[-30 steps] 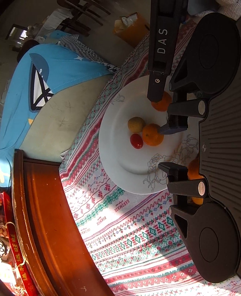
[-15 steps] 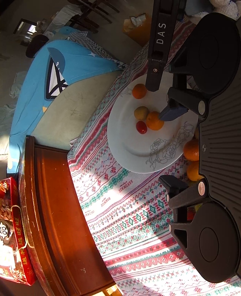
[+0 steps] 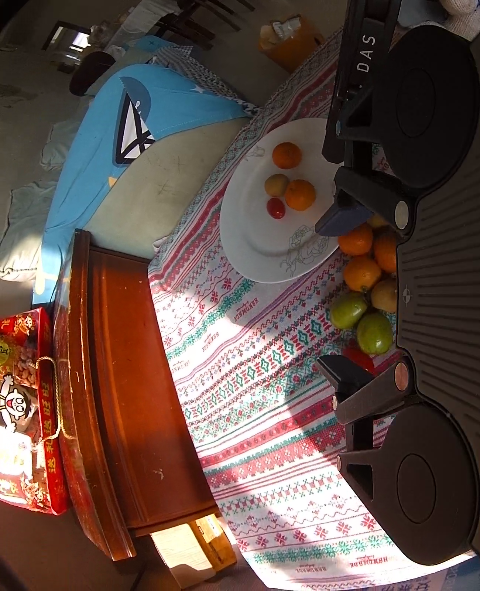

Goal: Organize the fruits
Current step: 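Withdraw both open tools from the plate back toward the fruit pile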

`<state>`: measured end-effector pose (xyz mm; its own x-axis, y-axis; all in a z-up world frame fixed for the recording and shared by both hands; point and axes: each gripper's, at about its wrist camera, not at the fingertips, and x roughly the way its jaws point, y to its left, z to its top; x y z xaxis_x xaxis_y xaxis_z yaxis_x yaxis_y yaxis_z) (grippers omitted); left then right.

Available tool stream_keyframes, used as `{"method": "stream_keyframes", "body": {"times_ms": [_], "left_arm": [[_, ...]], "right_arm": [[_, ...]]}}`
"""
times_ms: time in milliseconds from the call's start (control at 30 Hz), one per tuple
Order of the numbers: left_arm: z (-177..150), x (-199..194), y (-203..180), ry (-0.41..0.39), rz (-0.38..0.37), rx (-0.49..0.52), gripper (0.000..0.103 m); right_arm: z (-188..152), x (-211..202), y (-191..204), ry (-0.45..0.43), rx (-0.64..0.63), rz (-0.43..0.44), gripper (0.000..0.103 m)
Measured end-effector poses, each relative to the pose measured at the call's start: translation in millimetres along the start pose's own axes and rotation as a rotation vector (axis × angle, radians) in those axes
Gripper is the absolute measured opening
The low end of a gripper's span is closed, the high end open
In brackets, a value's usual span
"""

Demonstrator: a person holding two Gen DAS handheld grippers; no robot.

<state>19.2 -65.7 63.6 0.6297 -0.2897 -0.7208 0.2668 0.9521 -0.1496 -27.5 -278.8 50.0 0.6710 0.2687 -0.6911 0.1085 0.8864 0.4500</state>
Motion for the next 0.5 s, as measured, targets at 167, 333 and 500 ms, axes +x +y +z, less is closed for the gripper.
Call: {"method": "stream_keyframes", "body": {"times_ms": [167,333,500], "left_arm": [[-15.1,-3.7,14.6,0.009,0.032,-0.028,0.072],[-33.1,-7.7,25.2,0.026,0.052,-0.04,0.071],[-47.8,-6.0,31.8,0.044,0.053,-0.044,0.07]], "right_arm": [[-16.7,-2.1,2.8,0.012,0.005,0.012,0.037],[-30.3,4.9,5.7,0.038,-0.001,0.014,0.036],[-34.9,12.8,9.6,0.042,-0.019,0.013,0.036]]}}
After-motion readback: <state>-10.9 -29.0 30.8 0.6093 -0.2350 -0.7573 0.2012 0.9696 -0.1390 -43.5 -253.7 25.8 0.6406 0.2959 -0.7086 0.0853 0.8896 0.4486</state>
